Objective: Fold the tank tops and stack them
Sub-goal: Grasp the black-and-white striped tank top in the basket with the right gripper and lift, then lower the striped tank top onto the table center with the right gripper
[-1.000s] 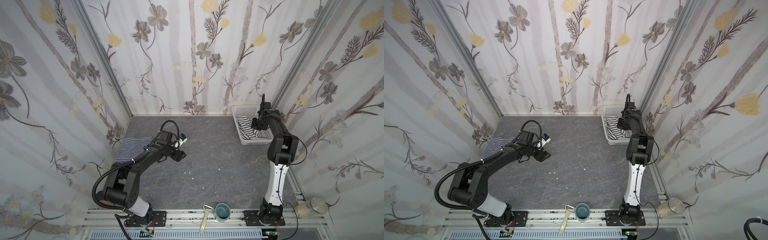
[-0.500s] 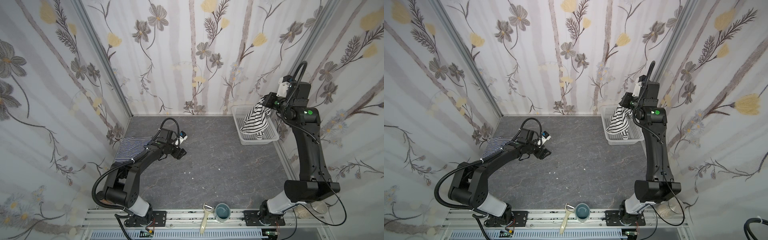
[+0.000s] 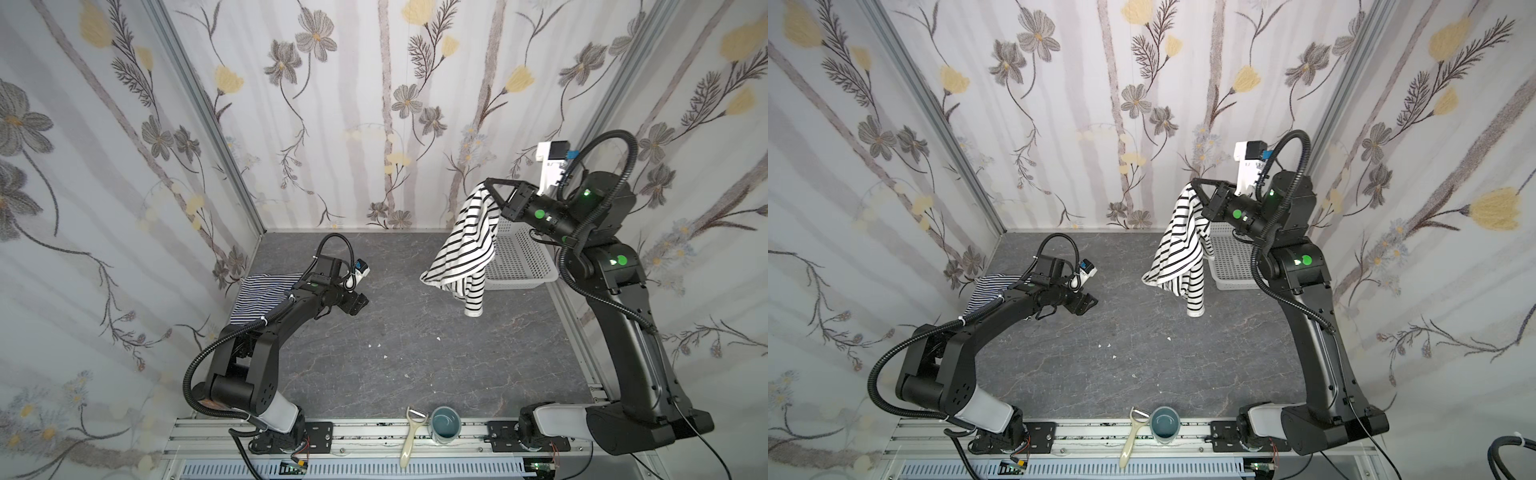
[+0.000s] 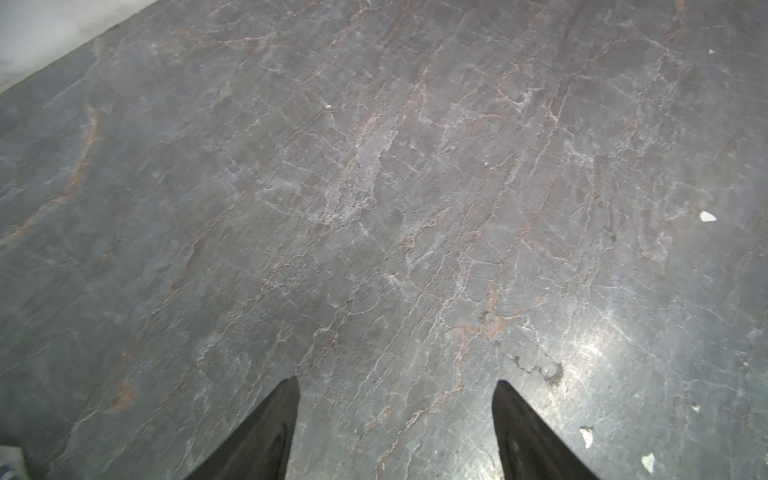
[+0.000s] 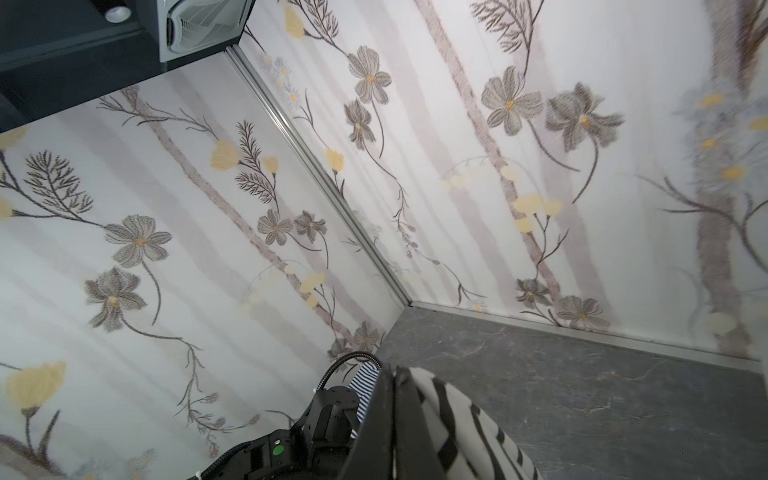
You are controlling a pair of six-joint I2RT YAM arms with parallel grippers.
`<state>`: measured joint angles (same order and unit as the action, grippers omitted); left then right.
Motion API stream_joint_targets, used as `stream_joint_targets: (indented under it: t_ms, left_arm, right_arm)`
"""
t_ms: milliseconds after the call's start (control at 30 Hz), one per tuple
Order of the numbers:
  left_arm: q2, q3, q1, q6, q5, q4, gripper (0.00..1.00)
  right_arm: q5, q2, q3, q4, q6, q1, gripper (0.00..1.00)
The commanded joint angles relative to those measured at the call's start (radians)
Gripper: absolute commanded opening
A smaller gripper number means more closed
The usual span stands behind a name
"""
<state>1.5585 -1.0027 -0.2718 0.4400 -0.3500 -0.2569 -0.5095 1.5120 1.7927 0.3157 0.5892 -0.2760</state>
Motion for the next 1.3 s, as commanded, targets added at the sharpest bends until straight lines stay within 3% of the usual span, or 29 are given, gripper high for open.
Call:
stream_joint_targets:
  t_ms: [0, 267, 467, 600, 733, 867, 1000, 1267]
  left_arm:
    - [0.004, -0.027, 0.027, -0.025, 0.044, 0.039, 0.75]
    - [0.022, -0.066, 0.099, -0.046, 0.064, 0.051, 0.76]
    - [0.027, -0.064, 0.135, -0.048, 0.058, 0.059, 0.76]
    - [0.034, -0.065, 0.153, -0.059, 0.05, 0.059, 0.76]
    - [0.002, -0.047, 0.156, -0.063, 0.065, 0.059, 0.76]
    - [-0.039, -0.002, 0.156, -0.054, 0.076, 0.059, 0.77]
    - [-0.013, 0.004, 0.14, -0.062, 0.043, 0.059, 0.77]
    - [0.129, -0.047, 0.02, -0.075, 0.054, 0.068, 0.78]
  right_arm:
    - [-0.035, 0.058, -0.024, -0.203, 0.115, -0.059, 0.0]
    - [-0.04, 0.374, 0.067, -0.474, 0.366, -0.194, 0.0]
    - [0.016, 0.351, -0.05, -0.557, 0.428, -0.224, 0.0]
    - [0.064, 0.263, -0.308, -0.588, 0.438, -0.258, 0.0]
    - [0.057, 0.227, -0.509, -0.482, 0.403, -0.263, 0.0]
    - [0.132, 0.195, -0.66, -0.363, 0.339, -0.266, 0.0]
    - [0.218, 0.195, -0.699, -0.233, 0.264, -0.271, 0.0]
    - [0.324, 0.218, -0.771, -0.21, 0.225, -0.266, 0.0]
